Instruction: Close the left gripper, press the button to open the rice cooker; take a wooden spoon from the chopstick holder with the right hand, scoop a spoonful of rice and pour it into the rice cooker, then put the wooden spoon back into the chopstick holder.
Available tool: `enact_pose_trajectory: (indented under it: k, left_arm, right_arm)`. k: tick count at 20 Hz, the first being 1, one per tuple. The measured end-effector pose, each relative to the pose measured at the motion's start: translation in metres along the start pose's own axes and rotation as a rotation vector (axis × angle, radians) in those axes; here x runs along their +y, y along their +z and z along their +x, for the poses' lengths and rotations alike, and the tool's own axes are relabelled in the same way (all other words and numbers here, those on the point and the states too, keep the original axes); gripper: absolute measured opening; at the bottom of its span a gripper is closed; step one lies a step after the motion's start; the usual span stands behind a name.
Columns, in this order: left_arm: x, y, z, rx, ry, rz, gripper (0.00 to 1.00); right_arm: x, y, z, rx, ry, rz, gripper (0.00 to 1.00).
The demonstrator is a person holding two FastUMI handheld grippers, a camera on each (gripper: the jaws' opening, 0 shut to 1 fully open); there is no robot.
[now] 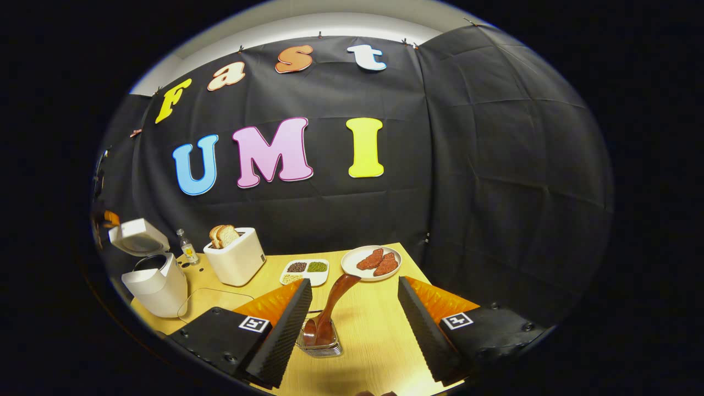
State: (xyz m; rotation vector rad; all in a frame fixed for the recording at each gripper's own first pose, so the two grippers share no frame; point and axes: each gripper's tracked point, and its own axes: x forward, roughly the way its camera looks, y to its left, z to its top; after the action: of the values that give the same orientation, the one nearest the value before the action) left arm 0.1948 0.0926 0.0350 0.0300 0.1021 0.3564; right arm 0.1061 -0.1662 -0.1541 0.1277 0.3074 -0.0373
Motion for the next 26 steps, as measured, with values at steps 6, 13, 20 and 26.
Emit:
enact_pose_trajectory:
  k: [6,13,20,26]
  left_arm:
    - [-0.025,0.018,-0.059,-0.091,-0.029,0.009,0.07]
    - [-0.054,-0.045,-0.105,0.008,-0.086,-0.03,0.09]
    - [-0.101,-0.103,-0.129,0.084,-0.198,0.042,0.48]
    - [-0.118,-0.14,-0.145,0.173,-0.237,0.069,0.97]
  right_arm:
    - [0.008,-0.004,0.013,0.008,0.024,-0.002,0.98]
    - [0.031,-0.032,0.034,0.099,0.102,0.023,0.98]
    - [0.031,-0.071,0.068,0.249,0.082,0.118,0.98]
    - [0.042,-0.101,0.107,0.342,0.075,0.19,0.99]
